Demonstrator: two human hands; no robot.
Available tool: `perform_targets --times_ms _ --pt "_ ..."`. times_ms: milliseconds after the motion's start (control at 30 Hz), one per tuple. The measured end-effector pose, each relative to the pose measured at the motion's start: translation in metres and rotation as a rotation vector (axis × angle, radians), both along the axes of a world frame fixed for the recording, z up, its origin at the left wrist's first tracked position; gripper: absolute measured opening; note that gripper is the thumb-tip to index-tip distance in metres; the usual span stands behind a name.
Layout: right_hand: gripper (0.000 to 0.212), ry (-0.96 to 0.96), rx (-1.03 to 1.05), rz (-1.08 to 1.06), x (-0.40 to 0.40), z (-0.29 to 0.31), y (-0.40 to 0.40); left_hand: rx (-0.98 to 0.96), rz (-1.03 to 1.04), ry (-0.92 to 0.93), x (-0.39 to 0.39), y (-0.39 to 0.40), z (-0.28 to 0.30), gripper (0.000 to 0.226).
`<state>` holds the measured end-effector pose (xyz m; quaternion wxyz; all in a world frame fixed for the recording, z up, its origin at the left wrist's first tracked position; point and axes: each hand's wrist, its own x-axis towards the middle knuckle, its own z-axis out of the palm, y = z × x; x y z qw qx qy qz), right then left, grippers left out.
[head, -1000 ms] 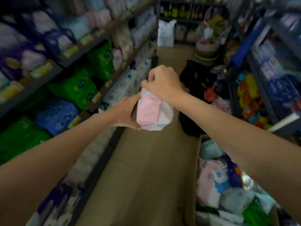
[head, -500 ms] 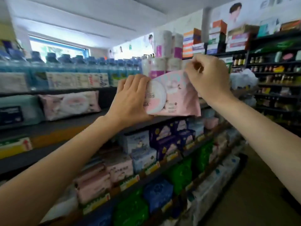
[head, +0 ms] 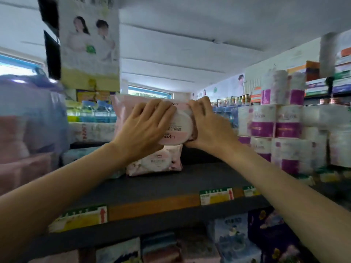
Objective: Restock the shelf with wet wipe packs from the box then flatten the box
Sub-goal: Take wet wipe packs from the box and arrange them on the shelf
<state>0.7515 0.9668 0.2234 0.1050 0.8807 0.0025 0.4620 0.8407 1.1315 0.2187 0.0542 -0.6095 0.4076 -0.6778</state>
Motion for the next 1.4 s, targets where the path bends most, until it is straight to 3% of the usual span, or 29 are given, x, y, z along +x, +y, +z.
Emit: perform_targets --times_ms 233,633,833,1000,1200,1400 --pt "0.083 -0.106 -0.070 0.170 0.090 0.011 -0.033 -0.014 0.245 0.097 0.074 -0.007 0.012 0.091" --pt "0.069 0.289 -0.024 0.147 0.198 -0.029 -0.077 0.280 0.528 0.296 0.172 -0.038 -0.019 0.105" --pt "0.075 0.396 -0.003 0.194 0.195 -0.017 -0.086 0.334 0.539 0.439 0.161 -0.038 -0.001 0.107" --pt "0.078 0.394 -0.072 0.065 0.166 -0.010 -0.086 0.313 0.503 0.717 0.138 -0.037 0.002 0.080" --pt "0.064 0.355 0.012 -0.046 0.104 0.000 -0.079 0.297 0.446 0.570 0.096 -0.021 0.004 0.059" --pt "0.061 0.380 -0.012 -0.171 0.056 -0.007 -0.061 0.289 0.460 0.609 0.076 -0.023 0.002 0.064"
